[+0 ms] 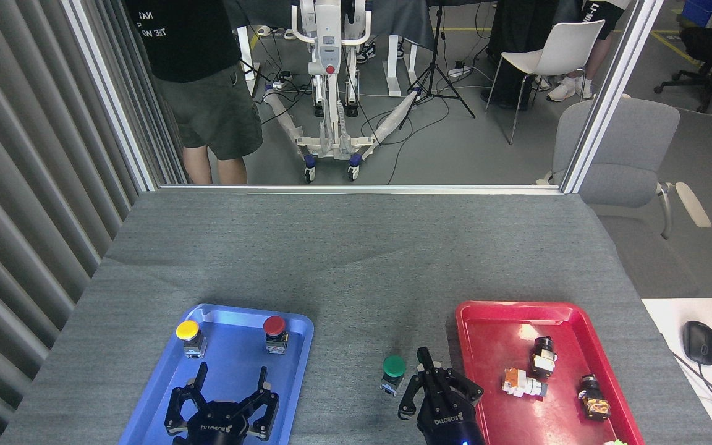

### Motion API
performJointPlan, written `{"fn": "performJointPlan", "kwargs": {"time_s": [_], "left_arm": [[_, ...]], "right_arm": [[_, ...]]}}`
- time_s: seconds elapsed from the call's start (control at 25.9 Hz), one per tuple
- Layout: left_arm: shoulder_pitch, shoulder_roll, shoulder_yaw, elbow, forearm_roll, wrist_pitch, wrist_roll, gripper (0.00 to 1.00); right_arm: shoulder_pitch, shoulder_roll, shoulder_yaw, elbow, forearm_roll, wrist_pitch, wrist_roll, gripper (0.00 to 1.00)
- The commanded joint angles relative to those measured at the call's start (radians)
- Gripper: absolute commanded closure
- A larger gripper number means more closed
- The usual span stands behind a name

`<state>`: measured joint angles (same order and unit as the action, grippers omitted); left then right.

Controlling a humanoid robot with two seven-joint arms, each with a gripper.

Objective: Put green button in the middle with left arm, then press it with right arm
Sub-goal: 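Move the right gripper from the red tray toward the green button, then press down on the green button with the right gripper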

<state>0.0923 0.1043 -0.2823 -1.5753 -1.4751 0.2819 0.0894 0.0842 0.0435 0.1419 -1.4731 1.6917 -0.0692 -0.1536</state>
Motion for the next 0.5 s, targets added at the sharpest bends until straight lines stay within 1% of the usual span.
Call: {"fn": "performJointPlan", "kwargs": {"time_s": [0.0, 0.15, 0.39, 0.46], "left_arm": [[0.0, 0.0, 0.0, 0.0, 0.001, 0.0, 0.001, 0.01], [0.001, 0.0, 0.0, 0.0, 0.001, 0.0, 0.001, 0.01], [0.001, 0.0, 0.002, 0.0, 0.001, 0.0, 0.001, 0.01], [0.001, 0.0, 0.0, 0.0, 0.001, 0.0, 0.001, 0.01]], "right_arm": [[-0.032, 0.009, 0.008, 0.045, 0.005, 0.005, 0.002, 1.0], [-0.046, 0.01, 0.024, 0.088, 0.005, 0.008, 0.002, 1.0], [-0.069, 0.013, 0.048, 0.201, 0.005, 0.026, -0.003, 1.0], [-0.069, 0.018, 0.056, 0.214, 0.005, 0.035, -0.006, 1.0]]}}
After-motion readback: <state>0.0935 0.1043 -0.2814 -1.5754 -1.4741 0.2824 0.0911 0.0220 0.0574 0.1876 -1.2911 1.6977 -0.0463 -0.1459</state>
